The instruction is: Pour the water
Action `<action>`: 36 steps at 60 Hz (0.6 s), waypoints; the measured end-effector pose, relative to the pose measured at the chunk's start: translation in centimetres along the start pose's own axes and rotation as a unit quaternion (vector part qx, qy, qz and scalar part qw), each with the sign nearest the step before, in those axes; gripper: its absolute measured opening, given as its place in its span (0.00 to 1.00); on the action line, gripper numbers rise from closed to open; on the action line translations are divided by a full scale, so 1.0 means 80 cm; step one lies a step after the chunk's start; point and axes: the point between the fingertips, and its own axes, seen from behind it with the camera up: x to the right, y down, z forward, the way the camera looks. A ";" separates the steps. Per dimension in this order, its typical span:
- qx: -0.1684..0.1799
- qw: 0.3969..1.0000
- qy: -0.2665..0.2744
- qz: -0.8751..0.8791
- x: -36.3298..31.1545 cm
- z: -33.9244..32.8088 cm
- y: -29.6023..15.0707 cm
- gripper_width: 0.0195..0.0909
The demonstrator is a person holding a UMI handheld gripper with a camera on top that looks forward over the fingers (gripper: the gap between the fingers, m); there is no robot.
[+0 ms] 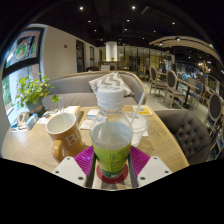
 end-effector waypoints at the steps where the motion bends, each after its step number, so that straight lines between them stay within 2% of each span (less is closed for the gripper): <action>1: -0.002 1.000 0.001 -0.001 0.000 0.000 0.001 0.46; 4: -0.018 1.000 0.004 0.001 -0.001 -0.003 0.007 0.51; 7: -0.035 0.999 0.005 0.004 -0.003 -0.009 0.013 0.63; 12: -0.053 0.998 0.017 0.007 -0.004 -0.027 0.018 0.93; 30: -0.117 0.992 0.051 0.005 -0.058 -0.176 0.024 0.92; 36: -0.126 0.991 0.051 0.006 -0.092 -0.237 0.025 0.93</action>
